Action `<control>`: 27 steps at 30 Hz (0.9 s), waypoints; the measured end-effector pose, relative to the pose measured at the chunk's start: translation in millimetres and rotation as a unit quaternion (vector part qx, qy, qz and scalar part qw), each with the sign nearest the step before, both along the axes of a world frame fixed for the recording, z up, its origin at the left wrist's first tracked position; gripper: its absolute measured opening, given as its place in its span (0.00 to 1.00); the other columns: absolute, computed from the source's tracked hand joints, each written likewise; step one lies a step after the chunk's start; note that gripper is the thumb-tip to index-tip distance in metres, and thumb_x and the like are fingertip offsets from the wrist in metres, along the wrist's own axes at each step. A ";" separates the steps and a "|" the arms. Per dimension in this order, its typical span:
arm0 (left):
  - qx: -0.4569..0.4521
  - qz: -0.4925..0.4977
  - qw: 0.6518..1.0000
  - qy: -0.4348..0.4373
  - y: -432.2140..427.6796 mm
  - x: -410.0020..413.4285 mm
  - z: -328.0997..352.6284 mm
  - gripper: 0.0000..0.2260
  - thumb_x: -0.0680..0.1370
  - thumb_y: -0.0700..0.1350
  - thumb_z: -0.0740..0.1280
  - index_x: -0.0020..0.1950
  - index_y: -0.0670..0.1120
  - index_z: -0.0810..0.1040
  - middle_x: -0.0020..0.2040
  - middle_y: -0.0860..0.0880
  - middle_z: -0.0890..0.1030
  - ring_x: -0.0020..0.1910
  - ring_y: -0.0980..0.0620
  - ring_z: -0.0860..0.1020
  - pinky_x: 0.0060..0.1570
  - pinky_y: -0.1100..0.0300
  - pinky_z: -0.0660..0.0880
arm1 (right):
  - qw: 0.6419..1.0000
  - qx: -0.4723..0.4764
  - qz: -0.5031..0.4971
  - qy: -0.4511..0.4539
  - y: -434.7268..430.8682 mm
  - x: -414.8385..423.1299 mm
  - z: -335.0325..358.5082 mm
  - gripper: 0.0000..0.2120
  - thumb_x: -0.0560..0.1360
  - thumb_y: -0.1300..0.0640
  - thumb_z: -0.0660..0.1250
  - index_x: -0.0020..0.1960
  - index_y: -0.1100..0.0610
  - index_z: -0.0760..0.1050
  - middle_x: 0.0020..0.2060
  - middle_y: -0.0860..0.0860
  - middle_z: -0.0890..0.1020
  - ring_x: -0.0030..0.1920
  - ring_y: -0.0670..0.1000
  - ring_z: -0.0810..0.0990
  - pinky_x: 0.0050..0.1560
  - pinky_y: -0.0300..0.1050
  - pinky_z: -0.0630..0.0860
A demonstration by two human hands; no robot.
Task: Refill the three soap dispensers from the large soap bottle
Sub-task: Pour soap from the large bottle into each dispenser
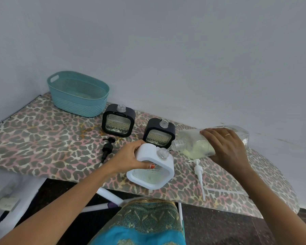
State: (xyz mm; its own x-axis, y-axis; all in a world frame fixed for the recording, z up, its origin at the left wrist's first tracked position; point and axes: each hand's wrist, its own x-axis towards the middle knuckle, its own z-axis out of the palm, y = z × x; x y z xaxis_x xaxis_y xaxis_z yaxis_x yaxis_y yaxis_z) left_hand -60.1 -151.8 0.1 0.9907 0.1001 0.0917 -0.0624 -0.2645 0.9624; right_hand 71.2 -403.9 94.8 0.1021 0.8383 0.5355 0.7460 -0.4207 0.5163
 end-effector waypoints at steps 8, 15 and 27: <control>-0.002 0.002 1.000 -0.002 -0.2 -0.3 0.8 0.26 0.54 0.60 0.74 0.50 0.58 0.74 0.50 0.54 0.80 0.49 0.56 0.79 0.49 0.60 0.78 | 1.000 -0.006 -0.009 0.003 1.2 -1.1 5.0 0.30 0.51 0.60 0.83 0.51 0.61 0.78 0.44 0.57 0.84 0.42 0.58 0.84 0.42 0.51 0.78; 0.002 0.002 1.000 -0.006 -0.1 0.5 -0.9 0.26 0.55 0.59 0.74 0.50 0.57 0.74 0.50 0.53 0.80 0.50 0.54 0.79 0.51 0.55 0.78 | 1.000 -0.001 0.001 -0.007 0.9 -0.8 8.0 0.28 0.53 0.60 0.82 0.50 0.62 0.77 0.44 0.57 0.84 0.41 0.58 0.84 0.42 0.51 0.78; -0.001 0.006 1.000 -0.008 -0.1 -0.3 -1.8 0.26 0.55 0.59 0.74 0.51 0.55 0.75 0.49 0.53 0.80 0.50 0.54 0.79 0.50 0.54 0.78 | 1.000 -0.002 0.002 -0.008 0.2 -0.1 11.0 0.30 0.52 0.61 0.82 0.51 0.62 0.76 0.43 0.58 0.84 0.41 0.59 0.84 0.42 0.51 0.78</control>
